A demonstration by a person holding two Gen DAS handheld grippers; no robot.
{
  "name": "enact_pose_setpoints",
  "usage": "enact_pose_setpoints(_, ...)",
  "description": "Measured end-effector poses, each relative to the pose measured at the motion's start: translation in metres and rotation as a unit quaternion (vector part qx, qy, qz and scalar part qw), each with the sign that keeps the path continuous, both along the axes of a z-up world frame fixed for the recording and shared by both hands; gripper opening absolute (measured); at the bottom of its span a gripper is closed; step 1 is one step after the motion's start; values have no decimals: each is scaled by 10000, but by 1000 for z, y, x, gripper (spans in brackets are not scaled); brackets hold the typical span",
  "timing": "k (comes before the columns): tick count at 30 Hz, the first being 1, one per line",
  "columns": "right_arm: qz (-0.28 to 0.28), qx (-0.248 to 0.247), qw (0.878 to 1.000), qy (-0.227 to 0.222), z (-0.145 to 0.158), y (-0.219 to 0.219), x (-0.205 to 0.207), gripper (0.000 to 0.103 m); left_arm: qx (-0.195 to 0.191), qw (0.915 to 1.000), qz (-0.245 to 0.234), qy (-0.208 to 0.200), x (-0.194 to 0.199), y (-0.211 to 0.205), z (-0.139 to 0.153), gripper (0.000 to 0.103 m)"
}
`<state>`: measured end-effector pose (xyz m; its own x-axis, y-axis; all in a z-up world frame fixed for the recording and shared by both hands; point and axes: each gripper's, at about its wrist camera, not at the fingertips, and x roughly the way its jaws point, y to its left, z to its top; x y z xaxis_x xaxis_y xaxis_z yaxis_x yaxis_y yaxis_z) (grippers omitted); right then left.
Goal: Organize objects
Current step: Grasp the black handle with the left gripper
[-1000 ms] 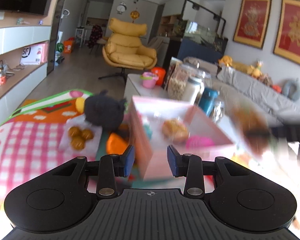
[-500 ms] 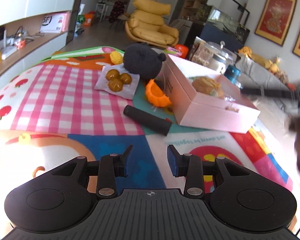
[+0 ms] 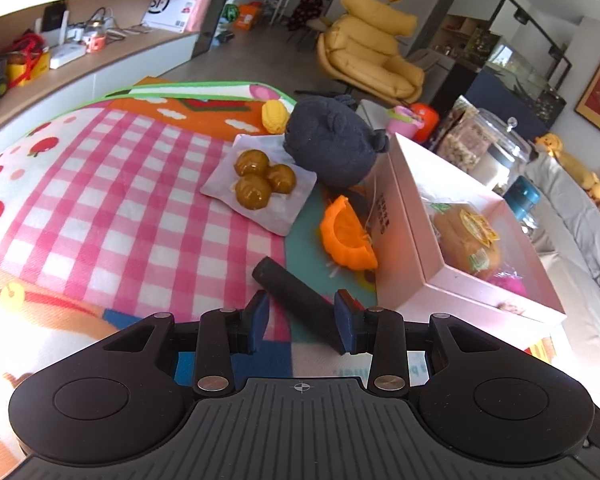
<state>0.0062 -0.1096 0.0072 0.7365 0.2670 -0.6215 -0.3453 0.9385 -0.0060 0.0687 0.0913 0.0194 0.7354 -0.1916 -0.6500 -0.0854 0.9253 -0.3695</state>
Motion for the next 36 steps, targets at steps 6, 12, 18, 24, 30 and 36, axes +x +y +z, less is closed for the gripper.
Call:
enact_pose_setpoints(6, -107, 81, 9999, 20, 3, -5, 1, 103, 421, 9991, 6, 94, 18, -19, 1, 45)
enact_pose_setpoints(12, -178, 145, 9997, -65, 5, -8, -1, 103, 1067, 9942, -153, 59, 26, -35, -3, 49)
enact_pose_setpoints(18, -233, 191, 9995, -94, 6, -10, -2, 103, 1982, 9766, -788, -257, 11, -52, -10, 50)
enact_pose_setpoints(24, -256, 222, 9994, -96, 6, -10, -1, 103, 2032, 9748, -893, -238, -10, -30, -6, 31)
enact_pose_setpoints(30, -235, 208, 9995, -84, 5, -9, -1, 103, 1946, 9771, -799, -321, -18, -21, -7, 27)
enact_pose_setpoints(36, -283, 172, 9995, -19, 7, -10, 1, 103, 1949, 9758, -899, -423, -16, -24, -7, 23)
